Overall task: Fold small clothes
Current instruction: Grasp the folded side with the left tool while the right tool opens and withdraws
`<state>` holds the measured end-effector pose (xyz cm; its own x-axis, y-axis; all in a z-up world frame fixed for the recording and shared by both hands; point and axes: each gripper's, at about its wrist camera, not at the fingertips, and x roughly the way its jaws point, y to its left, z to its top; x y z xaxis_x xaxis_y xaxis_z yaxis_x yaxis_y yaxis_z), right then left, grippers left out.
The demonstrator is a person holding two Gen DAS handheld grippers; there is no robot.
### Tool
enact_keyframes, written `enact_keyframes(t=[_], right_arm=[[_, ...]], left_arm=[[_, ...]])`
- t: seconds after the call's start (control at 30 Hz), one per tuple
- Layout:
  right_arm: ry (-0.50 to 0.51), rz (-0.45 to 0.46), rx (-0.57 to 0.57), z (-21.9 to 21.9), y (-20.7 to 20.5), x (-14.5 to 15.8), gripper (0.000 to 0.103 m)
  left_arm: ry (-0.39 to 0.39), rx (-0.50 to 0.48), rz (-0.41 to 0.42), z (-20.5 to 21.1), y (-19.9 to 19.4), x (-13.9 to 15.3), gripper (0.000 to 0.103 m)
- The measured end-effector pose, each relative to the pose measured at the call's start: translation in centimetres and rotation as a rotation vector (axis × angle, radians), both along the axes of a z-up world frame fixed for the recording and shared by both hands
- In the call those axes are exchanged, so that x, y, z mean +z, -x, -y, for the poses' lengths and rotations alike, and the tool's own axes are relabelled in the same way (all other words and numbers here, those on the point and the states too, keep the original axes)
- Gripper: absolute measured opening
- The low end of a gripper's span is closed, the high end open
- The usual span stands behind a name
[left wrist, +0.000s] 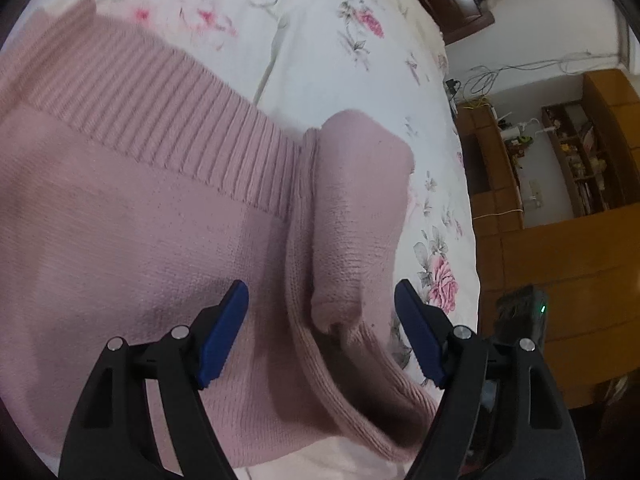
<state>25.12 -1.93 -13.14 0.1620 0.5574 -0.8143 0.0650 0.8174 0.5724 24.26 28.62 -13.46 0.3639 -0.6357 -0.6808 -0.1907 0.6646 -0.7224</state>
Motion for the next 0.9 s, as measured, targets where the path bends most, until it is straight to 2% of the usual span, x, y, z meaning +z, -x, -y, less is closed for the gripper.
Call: enact_keyframes(t=[0.2, 0.37, 0.43, 0.47, 0.5, 0.53, 0.63, 0.9], right_arm=[[-0.017, -0.023, -0.016, 0.8, 0.7, -1.8, 0.046], [-0.02, -0.024, -0.014, 0.6, 0.9, -2.1, 0.046], [-0.025, -0.025, -0.014, 0.6, 1.0, -2.2, 0.046], [-0.025, -0.024, -0.013, 0.7, 1.1, -2.1, 0.046], [-0.024, -0.022, -0.011, 0.8, 1.3, -2.1, 0.046], [-0.021, -0.021, -0.007, 0.8, 1.4, -2.1, 0.046], [-0.009, -0.016, -0.003, 0.8, 1.8, -1.9, 0.046], [-0.017, 0.001, 0.014, 0.0, 2.4, -1.0, 0.047]], left_arm=[[0.021, -0.012, -0.001, 1.2, -1.4, -0.5, 0.074], [0.076, -0.037, -0.039, 2.8, -2.4, -1.6, 0.06], [0.063, -0.038, -0.043, 3.3, -2.7, -2.0, 0.048], [0.067, -0.034, -0.041, 3.4, -2.7, -2.1, 0.046], [0.081, -0.028, -0.037, 3.4, -2.7, -2.1, 0.039], [0.085, -0.022, -0.029, 3.5, -2.7, -1.9, 0.031], [0.034, -0.03, 0.022, 4.0, -2.3, -0.5, 0.024], [0.032, -0.032, 0.162, 2.8, -0.6, 3.7, 0.021]])
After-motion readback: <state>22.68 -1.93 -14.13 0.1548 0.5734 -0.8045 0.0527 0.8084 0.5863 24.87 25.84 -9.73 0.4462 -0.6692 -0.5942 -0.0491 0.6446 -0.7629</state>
